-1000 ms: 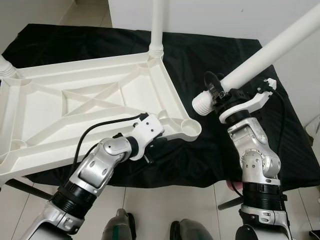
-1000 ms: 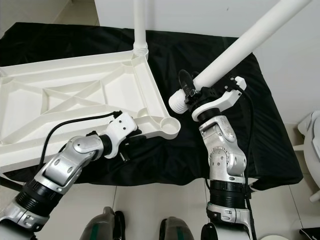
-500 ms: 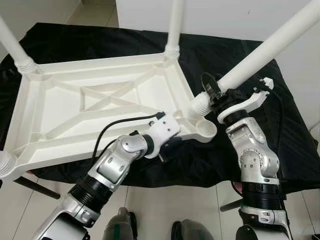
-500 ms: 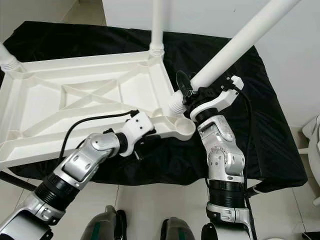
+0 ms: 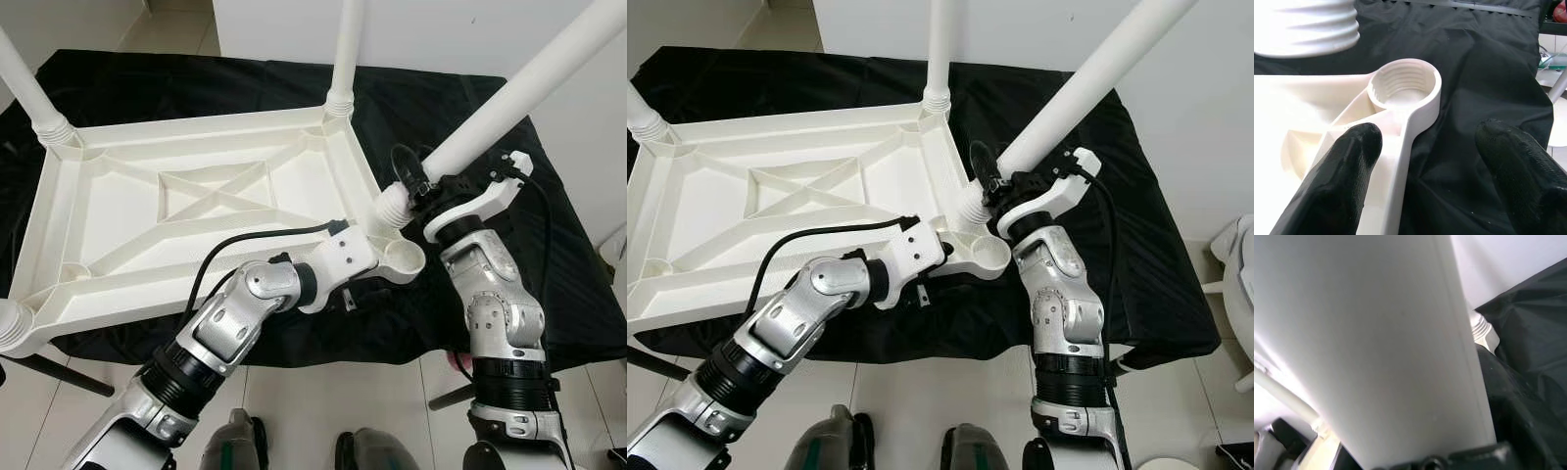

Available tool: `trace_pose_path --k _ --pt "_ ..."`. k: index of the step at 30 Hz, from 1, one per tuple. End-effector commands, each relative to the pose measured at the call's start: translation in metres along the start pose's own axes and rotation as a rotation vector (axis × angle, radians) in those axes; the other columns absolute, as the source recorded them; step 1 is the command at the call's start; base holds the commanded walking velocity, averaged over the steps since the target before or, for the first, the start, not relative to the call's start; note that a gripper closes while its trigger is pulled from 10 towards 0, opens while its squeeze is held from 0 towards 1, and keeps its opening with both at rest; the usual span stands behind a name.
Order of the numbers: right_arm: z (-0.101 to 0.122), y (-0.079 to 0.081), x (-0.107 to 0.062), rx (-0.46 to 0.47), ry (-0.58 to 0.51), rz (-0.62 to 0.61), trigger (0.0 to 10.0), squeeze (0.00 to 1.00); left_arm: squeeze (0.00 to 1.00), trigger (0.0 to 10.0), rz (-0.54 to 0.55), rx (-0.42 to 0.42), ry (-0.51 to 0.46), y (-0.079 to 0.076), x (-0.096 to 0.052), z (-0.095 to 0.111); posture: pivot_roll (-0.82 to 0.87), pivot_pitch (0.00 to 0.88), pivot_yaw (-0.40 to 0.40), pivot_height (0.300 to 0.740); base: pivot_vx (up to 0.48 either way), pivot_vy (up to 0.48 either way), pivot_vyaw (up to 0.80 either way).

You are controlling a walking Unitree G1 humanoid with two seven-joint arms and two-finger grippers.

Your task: Building children table

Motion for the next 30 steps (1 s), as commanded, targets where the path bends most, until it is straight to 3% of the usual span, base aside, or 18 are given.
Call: trace_pose_path --k 1,7,8,11,17,26,30 --pt "-0.002 -0.003 -0.001 -0.072 0.010 -0.017 10.0 0.00 0.00 10.0 0.045 -0.008 -0.006 0.006 -0.003 0.001 -0.14 0.072 0.016 0.740 0.000 0.000 0.00" --pt "-0.006 -0.009 -0.002 -0.182 0.037 -0.073 10.0 0.00 0.00 10.0 0.188 -0.089 -0.051 0.027 -0.011 0.008 -0.14 0.073 0.014 0.740 0.000 0.000 0.00" --pt "-0.012 -0.016 -0.004 -0.227 0.066 -0.113 10.0 0.00 0.00 10.0 0.268 -0.163 -0.093 0.040 -0.019 0.015 -0.14 0.075 0.009 0.740 0.000 0.000 0.00" --pt "-0.016 -0.018 -0.006 -0.254 0.088 -0.129 10.0 0.00 0.00 10.0 0.320 -0.184 -0.129 0.047 -0.026 0.021 -0.14 0.076 0.006 0.740 0.000 0.000 0.00" --pt "-0.024 -0.017 -0.008 -0.274 0.117 -0.120 10.0 0.00 0.00 10.0 0.375 -0.230 -0.166 0.049 -0.032 0.024 -0.13 0.077 -0.004 0.740 0.000 0.000 0.00" --pt "-0.039 -0.003 -0.015 -0.309 0.144 -0.060 10.0 0.00 0.00 10.0 0.454 -0.272 -0.159 0.042 -0.036 0.013 -0.12 0.071 -0.021 0.740 0.000 0.000 0.00" --pt "-0.046 0.001 -0.020 -0.309 0.160 -0.045 10.0 0.00 0.00 10.0 0.404 -0.282 -0.141 0.032 -0.037 0.008 -0.11 0.066 -0.029 0.740 0.000 0.000 0.00"
Point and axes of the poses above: a point about 5 cm out from each wrist's last joint towards the gripper, its own x axis pointing out of the wrist towards the gripper, its own z axis along the axis of the wrist's last joint, y = z × x, the point moved 2 cm from there along x, pointing out of the wrist towards the gripper, and after that the axes turned 4 degrees about -x, right-handed, at the moved point
